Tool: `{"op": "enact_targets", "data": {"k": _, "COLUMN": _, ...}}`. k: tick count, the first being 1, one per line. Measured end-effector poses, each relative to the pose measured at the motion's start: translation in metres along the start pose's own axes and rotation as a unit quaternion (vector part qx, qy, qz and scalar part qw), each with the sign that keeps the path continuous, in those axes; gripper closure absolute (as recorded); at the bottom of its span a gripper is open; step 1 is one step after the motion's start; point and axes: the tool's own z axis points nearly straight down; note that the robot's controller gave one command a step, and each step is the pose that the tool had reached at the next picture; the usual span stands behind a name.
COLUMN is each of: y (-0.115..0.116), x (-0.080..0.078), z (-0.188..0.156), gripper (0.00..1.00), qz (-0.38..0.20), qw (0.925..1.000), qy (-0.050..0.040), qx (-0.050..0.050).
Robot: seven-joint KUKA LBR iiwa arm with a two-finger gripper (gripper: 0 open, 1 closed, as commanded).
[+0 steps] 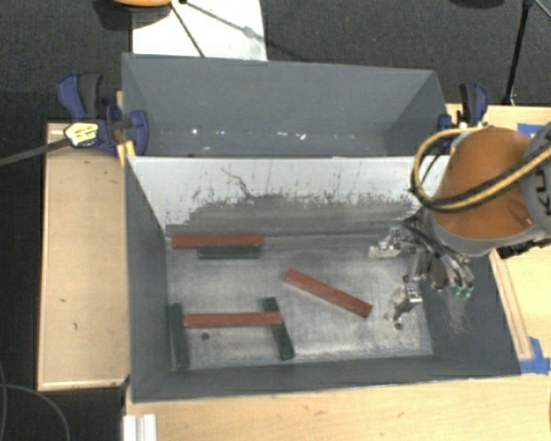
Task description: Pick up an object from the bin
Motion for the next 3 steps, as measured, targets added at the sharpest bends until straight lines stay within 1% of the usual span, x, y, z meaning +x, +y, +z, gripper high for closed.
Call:
{"op": "enact_targets", "data": {"k": 1, "y": 0.018, "x": 0.011, "z": 0.053, "gripper": 1.0, "qz": -0.017, "qw": 0.9998, "qy": -0.005, "qx": 0.0}}
{"op": "enact_targets", "data": {"k": 2, "y": 0.018, "x": 0.011, "z": 0.053, "gripper": 1.0, "qz": -0.018, "qw": 0.9998, "qy": -0.005, "qx": 0.0}}
{"op": "enact_targets", "data": {"k": 3, "y": 0.019, "x": 0.002, "z": -0.108, "gripper": 1.0, "qz": -0.006, "qw": 1.0, "qy": 0.0014, "qx": -0.001}}
